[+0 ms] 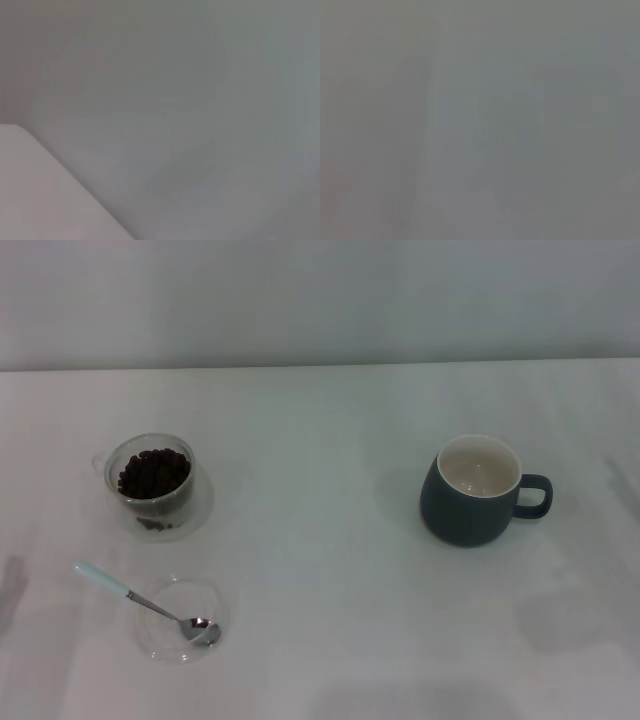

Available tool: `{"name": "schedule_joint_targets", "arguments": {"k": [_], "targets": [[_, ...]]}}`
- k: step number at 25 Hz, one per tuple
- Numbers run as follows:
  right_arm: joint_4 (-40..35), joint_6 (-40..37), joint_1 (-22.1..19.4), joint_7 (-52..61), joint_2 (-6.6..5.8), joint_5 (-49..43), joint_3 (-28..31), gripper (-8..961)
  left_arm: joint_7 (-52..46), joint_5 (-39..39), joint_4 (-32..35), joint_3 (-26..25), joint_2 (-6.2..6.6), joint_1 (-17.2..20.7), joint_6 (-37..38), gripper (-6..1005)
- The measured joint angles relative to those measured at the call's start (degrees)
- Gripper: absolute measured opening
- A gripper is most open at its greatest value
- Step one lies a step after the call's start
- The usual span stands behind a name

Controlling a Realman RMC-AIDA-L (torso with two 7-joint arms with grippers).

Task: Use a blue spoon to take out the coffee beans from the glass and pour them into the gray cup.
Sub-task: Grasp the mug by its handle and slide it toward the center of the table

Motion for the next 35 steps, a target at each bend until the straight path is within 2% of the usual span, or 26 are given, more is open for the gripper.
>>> {"name": "schedule_joint_targets", "arguments": {"k": [4, 8, 16, 24, 27, 35], "targets": [[-0.63, -0.31, -2.62, 6.88, -1.55, -6.78, 0.03, 794, 0.02, -0.21, 1.44, 0.00, -0.01, 0.11, -0.23, 877], [-0.32, -0.46, -3.94, 9.68, -1.64, -11.27, 0.04, 794, 0.18, -0.67, 1.79, 0.00, 0.00, -0.49, -0.56, 877], [0.50, 0.85, -3.37, 8.56, 0.62, -14.80, 0.01, 794, 0.75, -1.30, 2.25, 0.01, 0.00, -2.15, -2.05, 877], [0.72, 7.70, -0.36, 3.04, 4.22, -16.57, 0.03, 795, 0.90, -1.98, 2.30, 0.00, -0.01, -2.50, -2.13, 878], [0.90, 9.68, 0.62, 2.05, 4.69, -16.59, -0.03, 795, 0.92, -2.43, 2.30, 0.01, -0.07, -2.49, -2.18, 878], [0.89, 11.29, 1.64, 1.91, 4.83, -16.53, 0.06, 795, 0.93, -3.10, 2.30, 0.00, -0.09, -2.53, -2.25, 878]]}}
